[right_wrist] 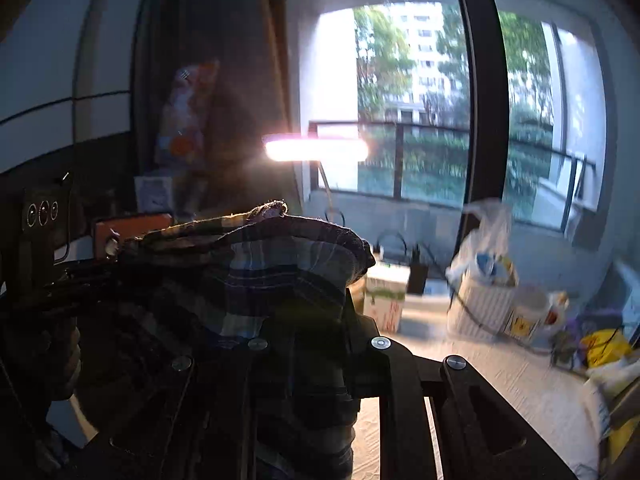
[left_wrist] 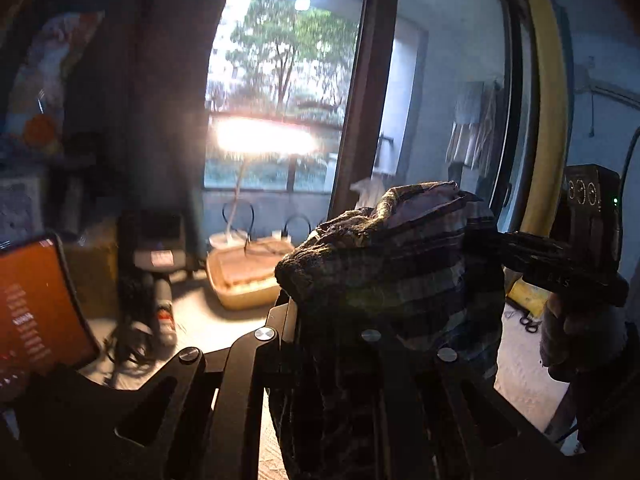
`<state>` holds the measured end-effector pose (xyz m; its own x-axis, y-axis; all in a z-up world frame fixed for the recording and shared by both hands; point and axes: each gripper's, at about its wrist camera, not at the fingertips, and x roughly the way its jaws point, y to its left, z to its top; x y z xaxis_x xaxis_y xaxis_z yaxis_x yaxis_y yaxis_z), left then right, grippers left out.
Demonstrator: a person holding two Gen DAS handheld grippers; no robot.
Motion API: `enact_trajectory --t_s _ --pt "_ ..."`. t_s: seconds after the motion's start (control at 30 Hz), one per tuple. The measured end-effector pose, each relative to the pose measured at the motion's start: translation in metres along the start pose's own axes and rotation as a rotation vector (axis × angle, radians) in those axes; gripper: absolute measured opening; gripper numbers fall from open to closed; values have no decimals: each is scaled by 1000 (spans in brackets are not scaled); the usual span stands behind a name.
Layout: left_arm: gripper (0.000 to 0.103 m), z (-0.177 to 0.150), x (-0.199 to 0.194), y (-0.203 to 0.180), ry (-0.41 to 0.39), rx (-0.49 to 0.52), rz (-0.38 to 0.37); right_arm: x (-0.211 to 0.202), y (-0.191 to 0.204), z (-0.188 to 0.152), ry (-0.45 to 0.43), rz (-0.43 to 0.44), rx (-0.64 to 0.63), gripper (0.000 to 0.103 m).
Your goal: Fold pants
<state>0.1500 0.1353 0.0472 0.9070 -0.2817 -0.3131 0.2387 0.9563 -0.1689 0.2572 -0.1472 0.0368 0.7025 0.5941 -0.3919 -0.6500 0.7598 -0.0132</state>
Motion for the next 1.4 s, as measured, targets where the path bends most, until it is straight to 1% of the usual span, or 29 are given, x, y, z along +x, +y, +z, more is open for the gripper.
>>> enact_trajectory --t_s 0.1,0.27,0.37,0.57,0.63,0.7,0.8,0.9,0.97,1.03,1.1,1.17,1.23,1.27,1.33,1.4 --pt "10 7 -18 -4 -39 7 10 -23 15 11 -46 -2 -32 18" --pt "10 17 -50 -7 -67 24 81 -46 39 26 -100 23 -68 18" --pt "10 19 -69 -2 -78 35 126 -49 54 32 -114 56 -71 18" --pt "10 21 -103 13 -107 39 191 -52 87 40 -138 128 -94 18" --pt "10 19 -108 21 -111 33 209 -53 96 42 -147 160 -86 18" --pt "10 19 -111 31 -104 16 228 -47 101 43 -152 211 -49 18" --pt "10 15 -97 50 -54 20 270 -18 108 39 -108 238 -13 18" --pt "10 -1 -52 87 72 -3 303 26 106 27 -23 271 49 18" --pt "10 -21 -14 115 168 -42 297 68 99 16 56 288 106 18" --pt "10 -36 12 133 233 -74 291 103 92 1 121 270 137 18" --pt "10 -53 43 150 290 -93 313 141 81 -15 192 242 174 18" --pt "10 -63 63 160 327 -113 315 173 71 -31 254 220 211 18" --pt "11 -71 78 167 363 -132 317 194 62 -42 293 193 232 18" --pt "14 -73 83 169 373 -137 321 204 58 -48 316 181 239 18" --pt "16 -79 91 175 391 -152 322 216 55 -56 345 159 242 18" --pt "23 -80 94 177 405 -159 331 225 51 -62 372 144 238 18"
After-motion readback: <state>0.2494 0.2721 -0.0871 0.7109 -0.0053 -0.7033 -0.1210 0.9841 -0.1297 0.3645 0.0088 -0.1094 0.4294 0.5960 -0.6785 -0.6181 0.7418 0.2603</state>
